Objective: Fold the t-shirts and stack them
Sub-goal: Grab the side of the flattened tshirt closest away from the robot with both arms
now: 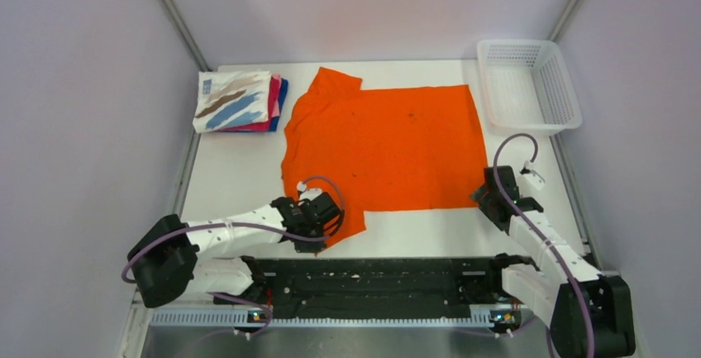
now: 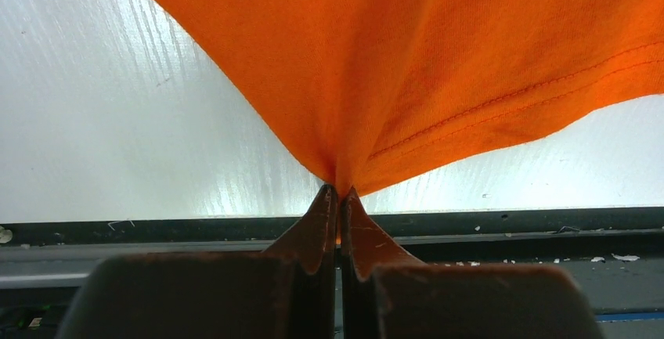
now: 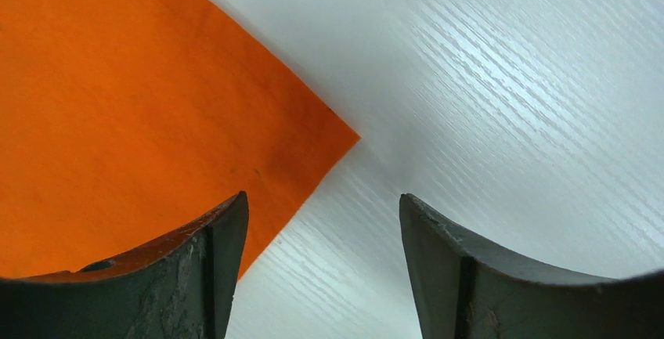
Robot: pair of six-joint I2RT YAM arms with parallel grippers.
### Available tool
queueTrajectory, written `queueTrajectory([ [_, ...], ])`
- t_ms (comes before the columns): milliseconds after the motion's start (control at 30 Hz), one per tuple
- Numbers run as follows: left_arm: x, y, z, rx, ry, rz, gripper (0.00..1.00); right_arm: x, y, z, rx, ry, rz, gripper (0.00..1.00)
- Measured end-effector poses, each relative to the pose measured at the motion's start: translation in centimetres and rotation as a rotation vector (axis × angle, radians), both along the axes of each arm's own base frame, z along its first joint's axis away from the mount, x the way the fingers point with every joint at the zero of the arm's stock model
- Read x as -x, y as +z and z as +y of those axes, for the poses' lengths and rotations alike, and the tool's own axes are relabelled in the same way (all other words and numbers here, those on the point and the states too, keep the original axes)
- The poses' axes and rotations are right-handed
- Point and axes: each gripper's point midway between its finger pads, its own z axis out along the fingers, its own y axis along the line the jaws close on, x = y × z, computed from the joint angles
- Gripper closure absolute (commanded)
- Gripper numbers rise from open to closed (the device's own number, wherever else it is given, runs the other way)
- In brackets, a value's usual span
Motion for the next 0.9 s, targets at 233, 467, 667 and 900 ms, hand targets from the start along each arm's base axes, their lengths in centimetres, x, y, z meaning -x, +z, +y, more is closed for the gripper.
queueTrajectory([
  [233,0.4,0.0,0.0,0.024,0.007,0.008,1.00,0.7,-1.1,0.0,-0.016,-0.022,-0.014,0.42],
  [467,0.5,0.0,-0.2,0.034,0.005,0.010,1.00,-1.2,-1.1,0.2,-0.027,-0.025,-0.074,0.49],
  [667,0.5,0.0,-0.5,0.037,0.002,0.022,1.00,-2.5,-1.2,0.4,-0.033,-0.031,-0.107,0.78],
  [900,0.7,0.0,-0.6,0.043,0.001,0.029,1.00,-1.9,-1.6,0.4,-0.047,-0.037,-0.123,1.00],
])
